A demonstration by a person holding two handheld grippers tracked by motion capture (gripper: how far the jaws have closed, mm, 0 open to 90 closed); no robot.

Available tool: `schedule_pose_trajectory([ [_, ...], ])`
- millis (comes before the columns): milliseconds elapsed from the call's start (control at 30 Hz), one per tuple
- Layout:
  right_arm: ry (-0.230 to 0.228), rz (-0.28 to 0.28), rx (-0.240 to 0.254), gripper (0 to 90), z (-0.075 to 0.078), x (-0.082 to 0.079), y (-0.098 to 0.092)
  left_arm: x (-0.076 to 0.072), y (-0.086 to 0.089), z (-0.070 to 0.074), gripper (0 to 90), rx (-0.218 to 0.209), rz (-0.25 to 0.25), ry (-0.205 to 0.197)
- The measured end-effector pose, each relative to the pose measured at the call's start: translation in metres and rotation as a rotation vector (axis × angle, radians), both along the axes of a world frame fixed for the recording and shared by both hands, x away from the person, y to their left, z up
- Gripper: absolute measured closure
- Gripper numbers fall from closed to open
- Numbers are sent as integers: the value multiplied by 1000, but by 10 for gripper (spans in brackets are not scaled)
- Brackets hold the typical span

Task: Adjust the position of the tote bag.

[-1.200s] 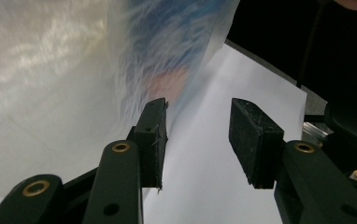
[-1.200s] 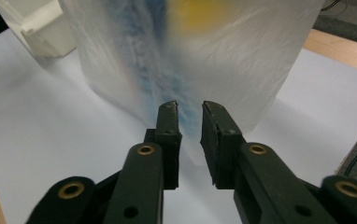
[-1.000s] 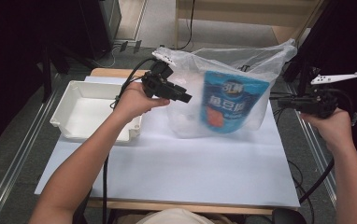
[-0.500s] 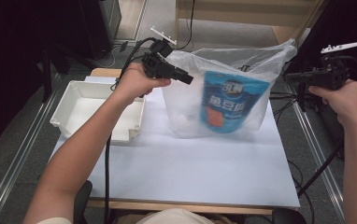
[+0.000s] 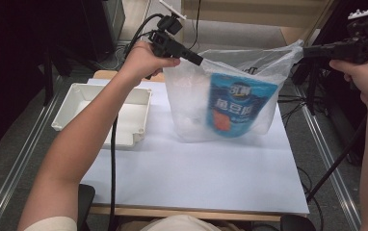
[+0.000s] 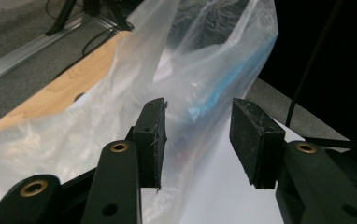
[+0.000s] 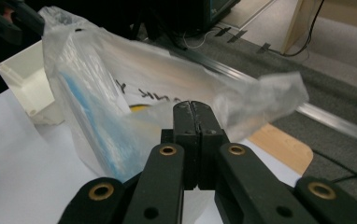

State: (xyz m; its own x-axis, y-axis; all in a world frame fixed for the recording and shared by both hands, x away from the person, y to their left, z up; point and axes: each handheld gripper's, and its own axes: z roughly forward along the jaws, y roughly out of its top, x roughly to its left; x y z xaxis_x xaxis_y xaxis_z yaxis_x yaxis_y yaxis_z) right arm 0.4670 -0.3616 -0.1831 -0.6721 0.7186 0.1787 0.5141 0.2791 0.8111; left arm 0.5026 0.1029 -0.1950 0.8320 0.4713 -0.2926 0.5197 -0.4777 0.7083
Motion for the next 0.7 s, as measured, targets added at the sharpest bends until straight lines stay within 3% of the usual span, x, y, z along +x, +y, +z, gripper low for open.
schedule_pose_trajectory([
  [133, -10, 9, 6, 900, 16, 2, 9, 9, -7, 7, 553, 7, 11, -3],
  [233, -8, 21, 11, 900, 19, 5, 15, 15, -12, 9, 553, 24, 15, -9],
  [400, 15, 47, -17, 894, 14, 18, 37, 32, -21, 5, 530, 43, 23, -7],
  [700, 43, 79, -55, 835, 1, 31, 63, 45, -27, -10, 469, 51, 17, 22],
])
